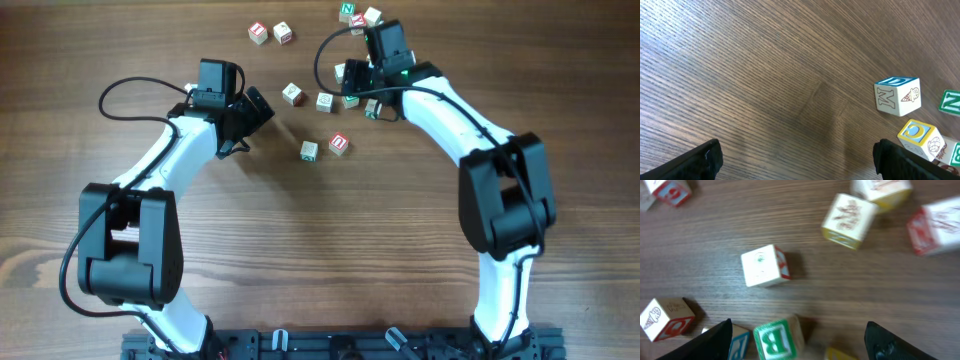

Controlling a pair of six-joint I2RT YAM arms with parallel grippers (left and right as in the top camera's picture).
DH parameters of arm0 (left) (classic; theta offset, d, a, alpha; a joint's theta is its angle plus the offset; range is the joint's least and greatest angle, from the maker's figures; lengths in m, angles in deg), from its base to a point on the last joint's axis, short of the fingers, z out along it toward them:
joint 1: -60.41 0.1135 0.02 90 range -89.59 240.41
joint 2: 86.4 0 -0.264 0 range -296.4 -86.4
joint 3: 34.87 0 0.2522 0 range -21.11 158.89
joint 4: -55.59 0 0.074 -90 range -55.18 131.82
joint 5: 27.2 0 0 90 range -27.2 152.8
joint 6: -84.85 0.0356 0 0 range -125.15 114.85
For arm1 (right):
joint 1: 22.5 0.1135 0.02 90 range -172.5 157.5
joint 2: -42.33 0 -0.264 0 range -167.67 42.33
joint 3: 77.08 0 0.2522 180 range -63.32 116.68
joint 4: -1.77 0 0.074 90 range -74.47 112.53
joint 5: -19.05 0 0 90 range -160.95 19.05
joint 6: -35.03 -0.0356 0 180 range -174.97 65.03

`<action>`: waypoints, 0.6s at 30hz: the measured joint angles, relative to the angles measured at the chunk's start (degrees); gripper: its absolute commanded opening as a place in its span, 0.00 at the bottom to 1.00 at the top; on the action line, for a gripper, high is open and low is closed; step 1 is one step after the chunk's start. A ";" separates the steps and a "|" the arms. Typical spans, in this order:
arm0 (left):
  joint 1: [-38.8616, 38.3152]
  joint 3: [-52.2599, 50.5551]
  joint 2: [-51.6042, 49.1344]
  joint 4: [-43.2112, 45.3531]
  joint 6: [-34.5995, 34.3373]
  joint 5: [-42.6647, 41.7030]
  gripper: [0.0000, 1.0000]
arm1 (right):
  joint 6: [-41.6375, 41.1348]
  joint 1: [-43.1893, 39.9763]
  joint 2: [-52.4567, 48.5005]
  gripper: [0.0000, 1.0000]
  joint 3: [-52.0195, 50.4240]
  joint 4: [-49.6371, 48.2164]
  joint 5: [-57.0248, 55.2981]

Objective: Form a circle

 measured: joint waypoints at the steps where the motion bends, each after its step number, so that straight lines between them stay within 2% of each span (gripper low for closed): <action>1: -0.02 0.00 0.00 0.22 -0.20 0.00 1.00 | 1.11 0.52 -0.59 0.84 0.00 -0.98 0.33; 4: -0.22 0.00 0.00 0.55 -0.59 0.00 1.00 | 2.69 2.10 -1.22 0.76 0.00 -2.51 0.35; 7: -0.44 0.00 0.00 0.59 -0.61 0.00 1.00 | 3.30 2.82 -2.95 0.55 0.00 -3.41 0.28; 8: -0.48 0.00 0.00 0.57 -0.61 0.00 1.00 | 3.56 2.80 -4.02 0.51 0.00 -3.54 -0.07; 11: -0.48 0.00 0.00 0.59 -0.61 0.00 1.00 | 3.87 2.67 -5.88 0.48 0.00 -3.63 -1.95; 14: -0.48 0.00 0.00 0.59 -0.61 0.02 1.00 | 3.82 2.67 -5.88 0.38 0.00 -3.65 -3.13; 16: -0.48 0.00 0.00 0.59 -0.61 0.00 1.00 | 4.07 2.67 -5.88 0.28 0.00 -3.28 -3.56; 18: -0.48 0.00 0.00 0.59 -0.61 0.02 1.00 | 4.09 2.67 -5.88 0.24 0.63 -1.49 -4.00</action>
